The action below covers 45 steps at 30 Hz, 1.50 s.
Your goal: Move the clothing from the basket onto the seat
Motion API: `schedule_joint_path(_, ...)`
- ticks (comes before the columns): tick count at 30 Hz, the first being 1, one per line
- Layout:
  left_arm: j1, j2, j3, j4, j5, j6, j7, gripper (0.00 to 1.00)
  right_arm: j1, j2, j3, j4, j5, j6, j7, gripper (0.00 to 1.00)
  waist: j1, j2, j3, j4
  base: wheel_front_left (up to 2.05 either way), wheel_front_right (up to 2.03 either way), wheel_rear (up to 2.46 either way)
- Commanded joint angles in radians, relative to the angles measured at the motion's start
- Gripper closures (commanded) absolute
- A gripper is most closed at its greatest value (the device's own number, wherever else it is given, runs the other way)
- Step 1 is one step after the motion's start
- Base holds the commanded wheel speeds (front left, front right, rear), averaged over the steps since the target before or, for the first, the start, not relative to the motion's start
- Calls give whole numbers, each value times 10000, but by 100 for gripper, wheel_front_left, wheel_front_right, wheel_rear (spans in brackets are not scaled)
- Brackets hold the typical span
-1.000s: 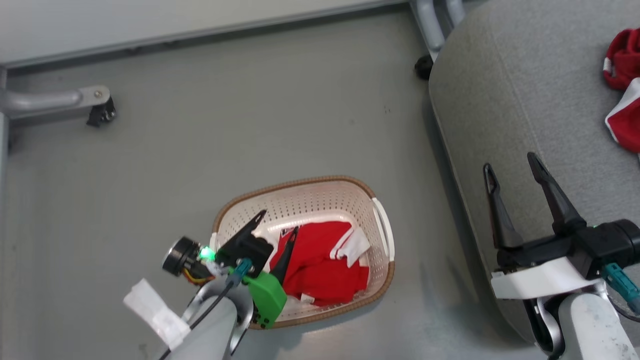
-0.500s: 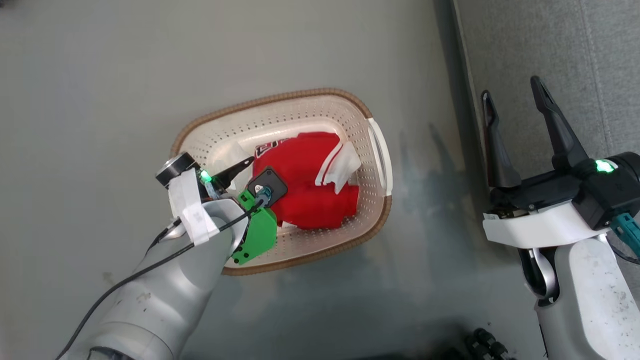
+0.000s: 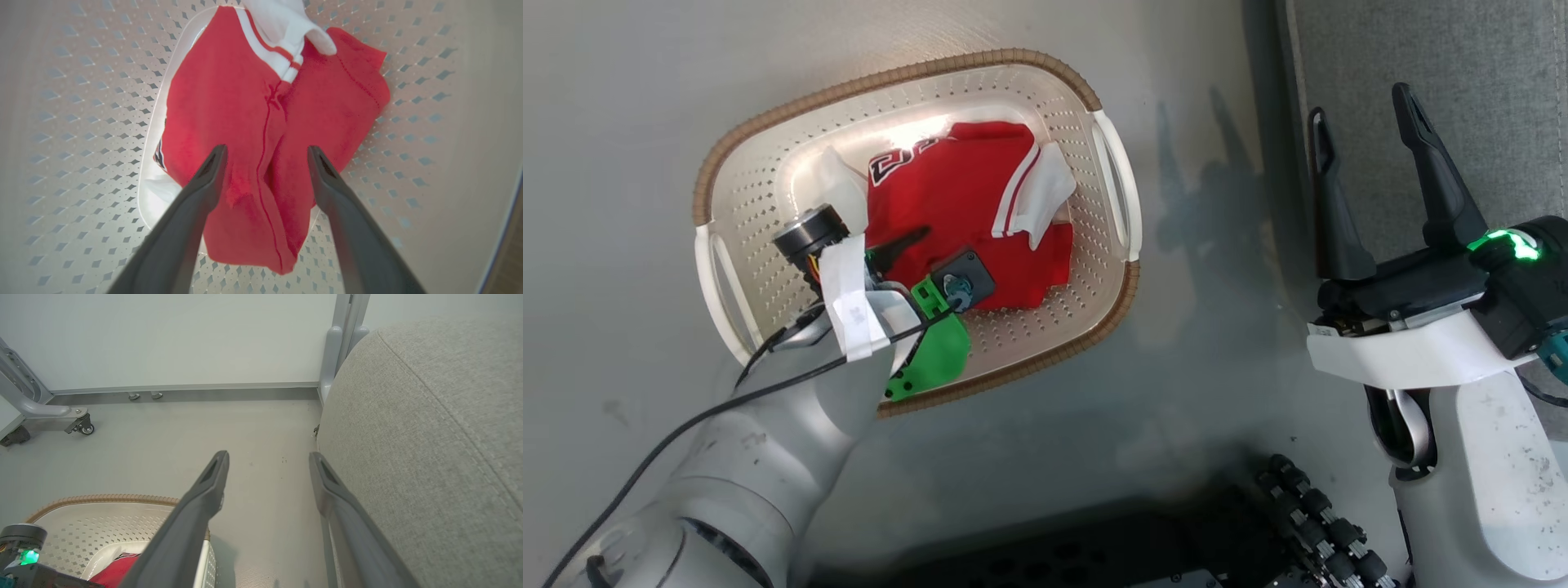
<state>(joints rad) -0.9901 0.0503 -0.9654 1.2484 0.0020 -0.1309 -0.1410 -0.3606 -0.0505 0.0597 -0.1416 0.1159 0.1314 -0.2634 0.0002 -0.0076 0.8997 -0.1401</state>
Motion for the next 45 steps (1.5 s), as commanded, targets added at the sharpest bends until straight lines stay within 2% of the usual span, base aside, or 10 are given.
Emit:
schedule_joint_path(1,-348,193,-55,87,7,12,72,0,-177,-4,13,-66,77,-14,-19,0,-2,76,513,-230,0,0,0)
schedule_joint_path(8,-809,433,-379,290,343,674,402,0,-330,-5,107,-106,147,-14,-19,0,-2,76,939,-256,0,0,0)
schedule_joint_path(18,-1044,617,-606,379,412,1319,904,0,-407,-5,132,-124,195,-14,-19,0,-2,76,1254,-301,0,0,0)
schedule_joint_path(19,-1048,611,-613,382,395,1347,903,78,-395,-4,140,-106,192,-14,-19,0,-2,76,1262,-295,0,0,0)
schedule_joint_path(20,-1035,608,-627,386,360,1321,925,100,-393,-5,152,-95,174,-14,-19,0,-2,76,1267,-289,0,0,0)
schedule_joint_path(26,-995,552,-664,392,232,1471,630,100,-436,-5,156,-31,197,-14,-19,0,-2,76,1141,-239,0,0,0)
schedule_joint_path(32,-613,386,-498,392,-159,1533,48,100,-461,-6,162,112,220,-14,-19,0,-2,76,573,-123,0,0,0)
schedule_joint_path(40,346,108,149,114,-1124,2035,-978,100,35,-11,-8,337,56,-14,-19,0,-2,76,-1106,306,0,0,0)
schedule_joint_path(45,1324,29,613,-573,-1857,2137,-1235,100,637,-14,-28,569,-12,-14,-19,0,-2,76,-2605,671,0,0,0)
